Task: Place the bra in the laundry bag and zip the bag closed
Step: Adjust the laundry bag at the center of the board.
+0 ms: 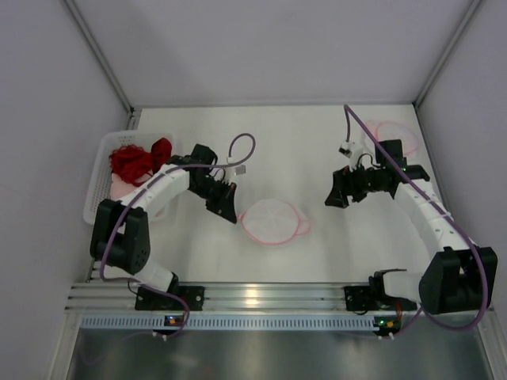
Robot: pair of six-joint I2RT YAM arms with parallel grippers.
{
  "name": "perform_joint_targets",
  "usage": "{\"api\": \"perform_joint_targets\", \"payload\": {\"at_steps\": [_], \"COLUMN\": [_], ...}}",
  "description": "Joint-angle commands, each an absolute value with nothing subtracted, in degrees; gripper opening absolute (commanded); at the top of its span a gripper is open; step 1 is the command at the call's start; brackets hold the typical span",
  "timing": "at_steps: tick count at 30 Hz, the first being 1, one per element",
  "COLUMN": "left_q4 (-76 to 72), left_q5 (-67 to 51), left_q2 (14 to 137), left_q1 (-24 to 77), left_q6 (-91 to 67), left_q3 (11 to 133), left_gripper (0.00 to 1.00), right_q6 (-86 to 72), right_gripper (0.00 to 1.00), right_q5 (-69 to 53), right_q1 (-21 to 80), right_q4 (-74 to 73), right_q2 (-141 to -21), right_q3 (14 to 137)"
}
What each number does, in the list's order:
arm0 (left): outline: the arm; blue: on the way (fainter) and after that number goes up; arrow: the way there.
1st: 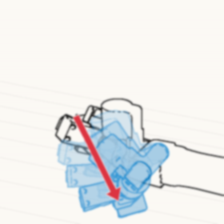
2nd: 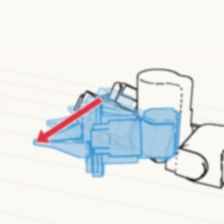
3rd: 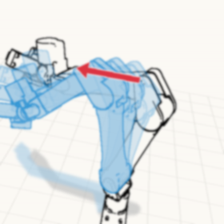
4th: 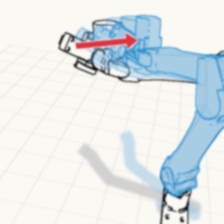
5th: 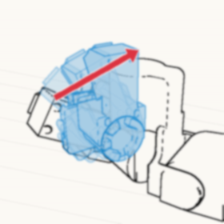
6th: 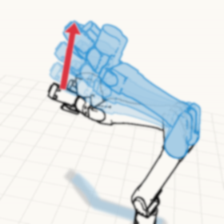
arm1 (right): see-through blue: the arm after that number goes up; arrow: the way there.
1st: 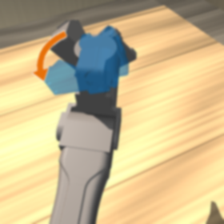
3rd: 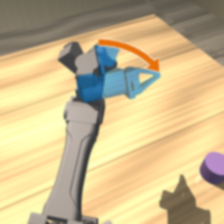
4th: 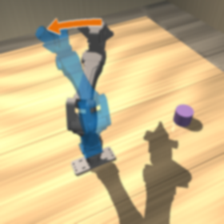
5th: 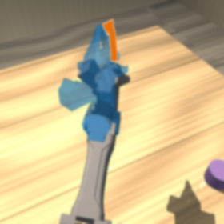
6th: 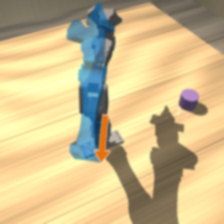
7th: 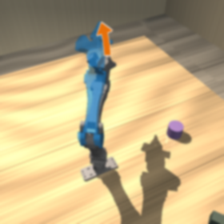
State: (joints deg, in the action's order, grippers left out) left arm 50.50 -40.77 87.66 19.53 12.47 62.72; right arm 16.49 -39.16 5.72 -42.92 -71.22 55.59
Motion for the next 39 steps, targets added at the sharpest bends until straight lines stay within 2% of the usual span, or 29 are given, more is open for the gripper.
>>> {"api": "perform_joint_targets", "payload": {"at_steps": [1,5,6,10,14,19,22,25,31,39], "left_q4": [51.9,45.5,44.0,36.5,35.9,35.8,35.3,35.2,34.6,34.1], "left_q5": [-51.8,-51.4,-51.9,-53.9,-54.1,-48.4,-45.9,-44.5,-47.1,-49.8], "left_q2": [93.2,98.0,100.1,106.8,113.9,117.0,114.3,109.2,97.2,94.0], "left_q1": [19.8,20.1,20.2,20.7,22.0,21.4,18.7,15.0,11.9,15.4], "left_q6": [6.0,2.0,0.2,-7.0,-8.9,-9.3,-10.1,-10.8,-12.6,-14.9], "left_q3": [62.9,67.8,70.1,77.7,86.1,90.8,89.4,84.7,72.0,65.4], "left_gripper": [0.0,0.0,0.0,0.0,0.0,0.01,0.13,0.18,0.18,0.16], "right_q6": [17.2,17.1,17.2,17.2,17.1,16.2,14.9,12.3,1.4,-6.0], "right_gripper": [0.77,0.91,0.99,1.0,1.0,0.99,0.99,0.99,0.97,0.86], "right_q5": [-40.3,-39.6,-39.4,-38.8,-38.8,-39.6,-41.5,-44.0,-50.8,-50.1], "right_q1": [5.2,5.1,5.2,5.1,5.1,5.1,5.1,5.0,7.2,15.2], "right_q4": [-42.4,-42.5,-42.5,-42.5,-42.4,-41.5,-40.6,-38.4,-28.9,-22.1], "right_q2": [-71.5,-71.4,-71.5,-71.5,-71.6,-71.5,-71.5,-71.6,-74.7,-81.6], "right_q3": [58.3,58.4,58.2,58.0,57.8,56.7,55.2,53.9,51.1,51.9]}}
